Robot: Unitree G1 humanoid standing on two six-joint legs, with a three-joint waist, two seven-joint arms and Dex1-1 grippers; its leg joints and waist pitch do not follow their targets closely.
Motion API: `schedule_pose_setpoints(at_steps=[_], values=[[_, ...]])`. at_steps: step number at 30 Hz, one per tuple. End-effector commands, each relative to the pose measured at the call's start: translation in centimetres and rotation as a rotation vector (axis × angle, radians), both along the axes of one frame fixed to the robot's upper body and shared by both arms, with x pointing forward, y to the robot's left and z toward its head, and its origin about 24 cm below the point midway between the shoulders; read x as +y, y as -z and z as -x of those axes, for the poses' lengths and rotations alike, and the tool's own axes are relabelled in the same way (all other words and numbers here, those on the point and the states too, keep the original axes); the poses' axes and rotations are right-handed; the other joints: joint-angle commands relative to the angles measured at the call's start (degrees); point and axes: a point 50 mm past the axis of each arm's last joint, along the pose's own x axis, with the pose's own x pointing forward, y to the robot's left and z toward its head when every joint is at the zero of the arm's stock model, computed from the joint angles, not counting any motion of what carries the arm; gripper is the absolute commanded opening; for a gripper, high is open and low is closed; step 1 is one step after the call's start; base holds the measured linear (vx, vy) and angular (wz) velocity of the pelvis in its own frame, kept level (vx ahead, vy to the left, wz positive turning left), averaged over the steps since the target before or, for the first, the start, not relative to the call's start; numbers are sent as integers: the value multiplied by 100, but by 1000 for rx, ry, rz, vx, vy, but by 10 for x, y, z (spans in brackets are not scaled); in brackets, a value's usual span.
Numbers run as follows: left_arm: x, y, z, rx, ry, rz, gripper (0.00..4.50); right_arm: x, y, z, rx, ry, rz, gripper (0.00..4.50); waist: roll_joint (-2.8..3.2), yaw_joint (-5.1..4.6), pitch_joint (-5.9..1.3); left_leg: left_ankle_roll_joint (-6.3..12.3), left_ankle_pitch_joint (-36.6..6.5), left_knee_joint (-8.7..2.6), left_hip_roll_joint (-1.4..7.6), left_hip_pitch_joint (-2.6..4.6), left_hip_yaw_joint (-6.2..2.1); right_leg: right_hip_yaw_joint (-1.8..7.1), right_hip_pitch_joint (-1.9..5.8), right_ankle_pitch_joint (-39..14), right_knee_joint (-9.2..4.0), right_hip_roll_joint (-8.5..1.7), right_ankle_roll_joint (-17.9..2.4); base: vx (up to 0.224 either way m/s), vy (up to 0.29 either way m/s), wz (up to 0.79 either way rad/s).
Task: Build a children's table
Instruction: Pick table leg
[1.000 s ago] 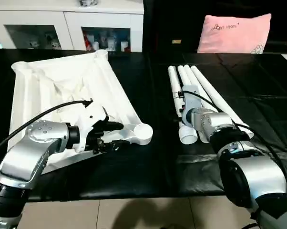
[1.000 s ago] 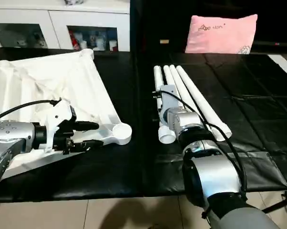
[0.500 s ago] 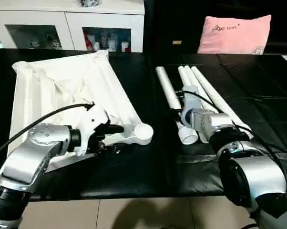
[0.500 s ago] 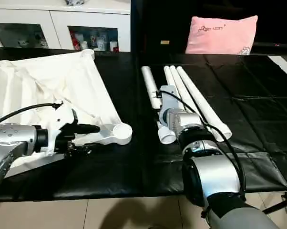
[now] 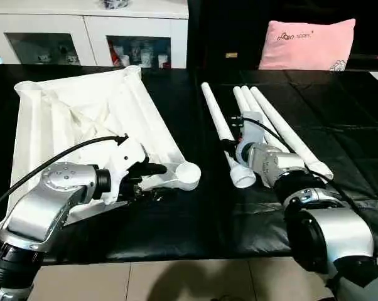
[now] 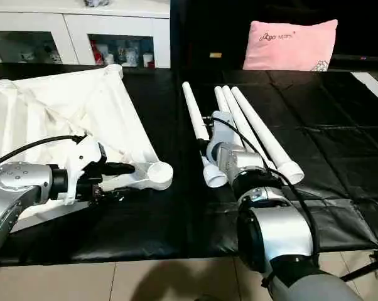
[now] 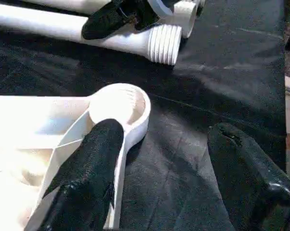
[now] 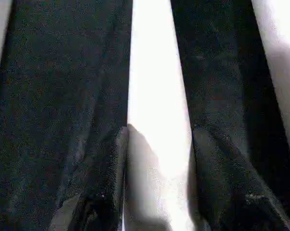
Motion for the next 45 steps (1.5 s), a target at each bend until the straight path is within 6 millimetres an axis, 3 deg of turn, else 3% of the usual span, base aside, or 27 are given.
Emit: schedule_pose_setpoints(at_steps=[1,6,10,13,15,18,19,20,21,22,23,25,28,29,31,32,34,35,45], values=[[-4,-5,-2,-20,9,1,320,0,-5,-2,-39,15,-31,176,52,-5,-365,207,211,-356,27,-86,137,159,425,618,-237,-270,-1674,0,0,0],[-4,-6,-3,-40,-17,16,320,0,-14,-6,-79,13,-68,176,56,3,-371,233,261,-353,26,-81,136,155,427,714,-228,-263,-1658,0,0,0],[-6,-10,-14,-118,-113,66,320,-2,-42,-14,-252,19,-231,176,61,29,-383,344,329,-335,35,-86,139,156,434,912,-220,-272,-1704,0,0,0],[-10,-13,-23,-152,-172,111,320,-5,-49,-13,-297,-5,-284,176,51,39,-381,399,389,-333,26,-81,137,154,439,935,-230,-270,-1710,0,0,0],[-16,-21,-35,-203,-262,190,320,-5,-60,-8,-348,-91,-428,176,53,49,-374,463,337,-329,27,-80,141,162,454,988,-251,-257,-1711,0,0,0],[-20,-33,-51,-229,-381,314,320,-6,-72,6,-436,-237,-570,175,88,71,-412,624,596,-303,30,-88,111,151,488,1397,-223,-264,-1773,0,0,0],[-20,-33,-51,-229,-381,314,320,-6,-72,6,-436,-237,-570,175,67,72,-412,636,624,-298,23,-91,113,155,507,1444,-223,-259,-1777,0,0,0],[-26,-43,-58,-203,-422,436,320,-8,-77,18,-482,-326,-645,175,55,76,-422,658,637,-299,39,-95,103,152,495,1434,-217,-280,-1836,0,0,0],[-26,-43,-58,-203,-422,436,320,-8,-77,18,-482,-326,-645,175,42,110,-425,673,640,-283,40,-99,107,166,526,1490,-221,-288,-1864,0,0,0],[-29,-47,-59,-186,-425,482,337,-9,-78,21,-499,-350,-666,175,45,109,-425,681,652,-292,50,-96,94,160,510,1461,-222,-297,-1882,0,0,0],[-34,-53,-62,-144,-422,560,354,-11,-81,27,-507,-384,-719,175,56,110,-413,675,595,-293,20,-84,119,158,503,1362,-248,-269,-1884,0,0,0],[-53,-67,-64,-65,-355,711,368,-16,-88,43,-542,-472,-834,175,11,133,-405,687,526,-294,27,-89,118,168,519,1185,-259,-284,-1919,0,0,0],[-71,-80,-64,-7,-278,824,401,-18,-93,55,-566,-541,-899,175,-6,185,-396,737,487,-299,51,-87,108,157,489,1041,-278,-292,-1926,0,0,0],[-78,-86,-63,26,-248,871,401,-19,-94,60,-573,-568,-910,175,16,194,-383,716,450,-302,49,-100,101,158,490,905,-292,-300,-1898,0,0,0],[-85,-92,-63,59,-224,923,402,-18,-96,65,-579,-594,-924,175,3,189,-377,662,385,-309,47,-107,96,153,493,697,-308,-306,-1836,0,0,0],[-90,-96,-64,77,-216,954,422,-17,-96,67,-579,-600,-920,175,37,196,-375,631,384,-305,45,-102,92,157,489,664,-316,-306,-1806,0,0,0],[-92,-97,-64,88,-215,968,437,-17,-96,67,-579,-598,-913,175,-1,184,-378,611,393,-307,33,-112,91,155,504,626,-331,-297,-1746,0,0,0],[-94,-100,-65,102,-212,994,444,-16,-96,68,-575,-602,-912,175,31,182,-376,587,419,-307,33,-115,84,151,498,602,-337,-297,-1708,0,0,0],[-101,-109,-64,147,-185,1080,450,-12,-99,79,-569,-650,-962,175,-14,194,-370,585,497,-313,33,-120,83,150,504,654,-345,-295,-1664,0,0,0]])
